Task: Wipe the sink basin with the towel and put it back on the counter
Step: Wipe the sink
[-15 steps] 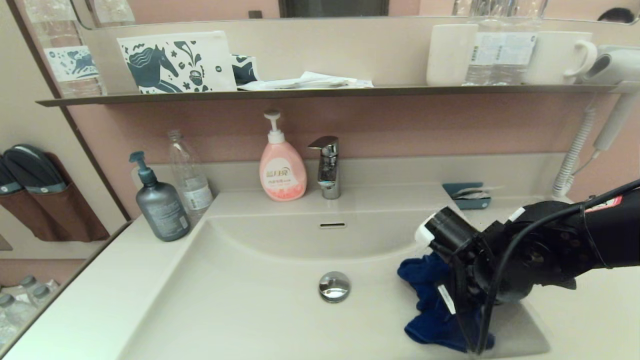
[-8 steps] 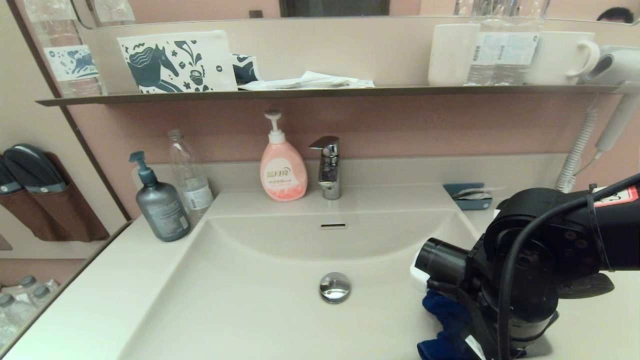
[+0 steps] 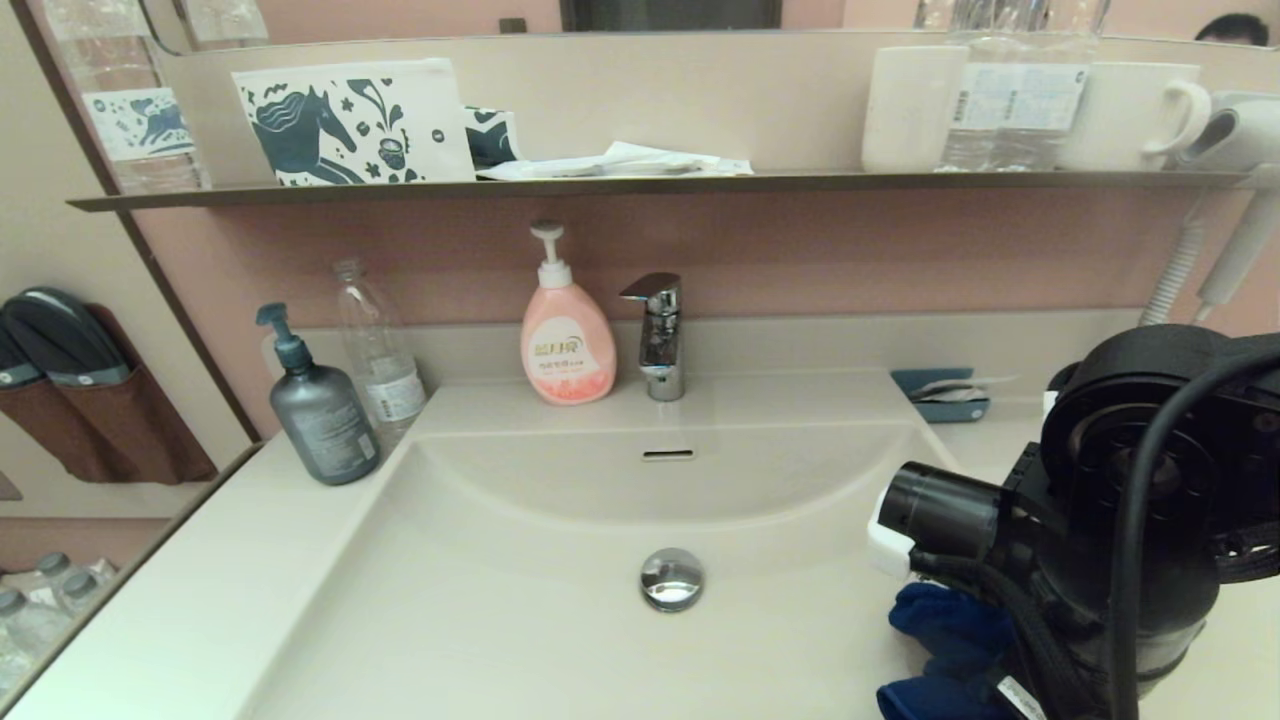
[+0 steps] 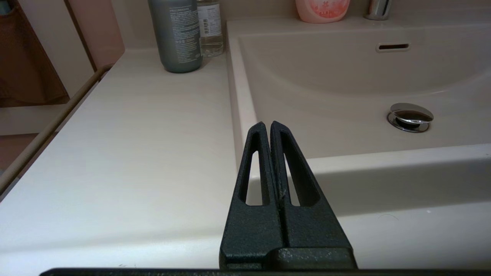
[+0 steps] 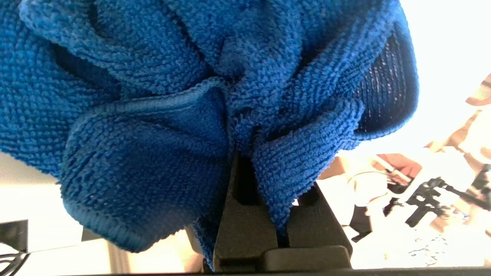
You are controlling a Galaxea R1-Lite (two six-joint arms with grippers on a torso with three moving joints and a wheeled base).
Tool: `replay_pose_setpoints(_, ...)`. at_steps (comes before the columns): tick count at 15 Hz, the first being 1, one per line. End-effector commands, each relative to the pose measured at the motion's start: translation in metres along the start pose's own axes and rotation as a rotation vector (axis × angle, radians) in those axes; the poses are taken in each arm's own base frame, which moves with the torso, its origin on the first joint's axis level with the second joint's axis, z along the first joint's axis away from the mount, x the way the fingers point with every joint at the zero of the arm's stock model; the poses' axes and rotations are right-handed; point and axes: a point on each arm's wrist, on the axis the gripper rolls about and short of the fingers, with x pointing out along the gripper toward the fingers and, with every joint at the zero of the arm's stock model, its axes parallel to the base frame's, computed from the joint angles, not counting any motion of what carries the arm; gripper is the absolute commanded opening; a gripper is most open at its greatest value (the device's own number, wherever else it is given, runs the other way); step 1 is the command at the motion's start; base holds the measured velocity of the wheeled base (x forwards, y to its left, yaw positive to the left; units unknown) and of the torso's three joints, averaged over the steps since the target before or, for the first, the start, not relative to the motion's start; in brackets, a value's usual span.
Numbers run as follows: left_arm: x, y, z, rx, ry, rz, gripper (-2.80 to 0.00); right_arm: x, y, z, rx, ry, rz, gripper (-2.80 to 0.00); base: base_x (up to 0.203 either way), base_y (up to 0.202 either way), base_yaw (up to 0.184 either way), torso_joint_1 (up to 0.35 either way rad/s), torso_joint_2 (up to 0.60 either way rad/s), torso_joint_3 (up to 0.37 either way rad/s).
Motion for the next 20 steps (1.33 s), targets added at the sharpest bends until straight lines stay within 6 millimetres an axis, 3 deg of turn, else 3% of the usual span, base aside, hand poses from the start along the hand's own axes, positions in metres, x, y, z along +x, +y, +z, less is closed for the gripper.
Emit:
replay_pose_setpoints(1, 0.000, 0.000, 0.000, 0.000, 0.001, 0.000, -2.80, -0.001, -0.006, -0.002, 0.026, -0.013, -0.018, -2.80, 0.000, 0.000, 0.000, 0.000, 0.00, 0.000)
replay_pose_setpoints(9, 0.000, 0.000, 0.000, 0.000, 0.002, 0.000, -2.80, 0.017, 0.006, 0.034, 0.159, -0.100, -0.047, -2.80, 0.000, 0.000, 0.000, 0.000, 0.00, 0.000)
replay_pose_setpoints(13, 0.000, 0.000, 0.000, 0.000, 0.001, 0.000, -2.80, 0.017, 0.008, 0.052, 0.178, -0.122, -0.064, -2.80, 0.000, 0.000, 0.000, 0.000, 0.00, 0.000)
replay_pose_setpoints(20, 0.000, 0.000, 0.000, 0.000, 0.001, 0.000, -2.80, 0.010, -0.010, 0.071, 0.290, -0.205, -0.068, -2.80, 0.000, 0.000, 0.000, 0.000, 0.00, 0.000)
